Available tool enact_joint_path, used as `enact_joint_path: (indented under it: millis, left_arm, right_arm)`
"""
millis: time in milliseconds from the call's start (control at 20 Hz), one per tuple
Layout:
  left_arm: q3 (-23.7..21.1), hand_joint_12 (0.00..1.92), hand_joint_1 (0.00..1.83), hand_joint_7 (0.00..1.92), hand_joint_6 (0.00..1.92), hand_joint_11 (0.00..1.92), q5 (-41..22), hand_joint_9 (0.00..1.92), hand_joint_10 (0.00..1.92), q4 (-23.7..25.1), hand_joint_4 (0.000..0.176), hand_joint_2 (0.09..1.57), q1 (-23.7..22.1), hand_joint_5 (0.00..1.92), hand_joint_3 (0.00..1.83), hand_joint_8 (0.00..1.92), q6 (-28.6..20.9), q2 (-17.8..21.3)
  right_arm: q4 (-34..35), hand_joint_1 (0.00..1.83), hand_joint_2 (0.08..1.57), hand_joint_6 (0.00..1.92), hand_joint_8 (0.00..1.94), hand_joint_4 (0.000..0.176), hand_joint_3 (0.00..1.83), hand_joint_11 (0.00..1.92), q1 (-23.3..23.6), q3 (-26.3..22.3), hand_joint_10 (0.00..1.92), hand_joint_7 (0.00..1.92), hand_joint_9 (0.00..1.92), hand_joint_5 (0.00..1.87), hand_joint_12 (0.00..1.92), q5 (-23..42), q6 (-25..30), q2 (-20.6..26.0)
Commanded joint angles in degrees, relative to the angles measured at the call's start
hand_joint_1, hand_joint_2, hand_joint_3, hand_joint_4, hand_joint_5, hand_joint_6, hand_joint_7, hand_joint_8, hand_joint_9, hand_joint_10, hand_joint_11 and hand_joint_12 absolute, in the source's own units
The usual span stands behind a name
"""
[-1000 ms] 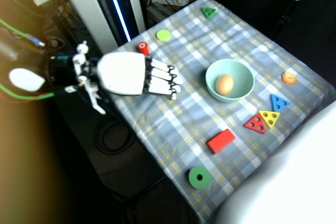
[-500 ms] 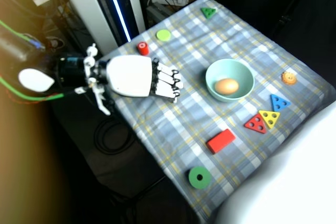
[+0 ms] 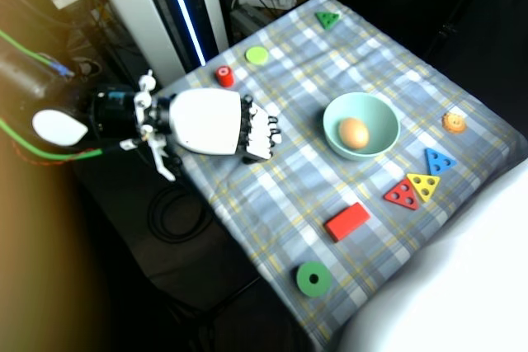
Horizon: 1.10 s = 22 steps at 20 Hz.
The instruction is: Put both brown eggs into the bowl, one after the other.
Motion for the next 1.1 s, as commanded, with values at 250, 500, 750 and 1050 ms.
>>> enact_joint_path:
  millis: [250, 500, 750, 1050]
  left_arm:
    - [0.7, 1.24, 0.71, 0.45, 0.01, 0.05, -7.4, 0.52, 0.01, -0.1, 0.043, 0.84, -0.1, 0.33, 0.00, 0.00, -1.6, -0.7]
    - [0.9, 1.24, 0.76, 0.45, 0.01, 0.05, -7.4, 0.51, 0.00, -0.1, 0.042, 0.83, -0.1, 0.36, 0.00, 0.00, -1.8, -1.1]
    - [1.0, 1.22, 0.74, 0.45, 0.01, 0.04, -7.4, 0.49, 0.00, -0.2, 0.046, 0.81, 0.0, 0.38, 0.00, 0.00, -2.0, -1.2]
    - [1.6, 1.27, 0.78, 0.45, 0.00, 0.07, -7.3, 0.54, 0.01, -0.2, 0.057, 0.82, 0.1, 0.38, 0.00, 0.00, -2.9, -1.5]
  right_arm:
    - [1.9, 1.21, 1.15, 0.89, 1.26, 0.000, 0.00, 0.83, 1.9, 1.0, 0.94, 0.87, 0.92, 0.99, 1.28, 5.9, 0.2, -0.2]
    - [1.9, 1.22, 1.13, 0.86, 1.20, 0.000, 0.00, 0.84, 3.9, 2.0, 0.75, 0.92, 0.98, 0.99, 1.16, 5.9, 0.2, -1.0]
    - [1.8, 1.25, 1.14, 0.74, 1.35, 0.000, 0.00, 0.84, 7.2, 2.9, 1.25, 0.91, 0.87, 0.99, 1.45, 6.5, -0.7, -1.7]
    - [3.0, 1.33, 1.17, 1.12, 1.17, 0.000, 0.00, 0.60, 16.8, 6.8, 1.40, 0.92, 0.77, 0.86, 1.52, 7.0, -4.1, -7.1]
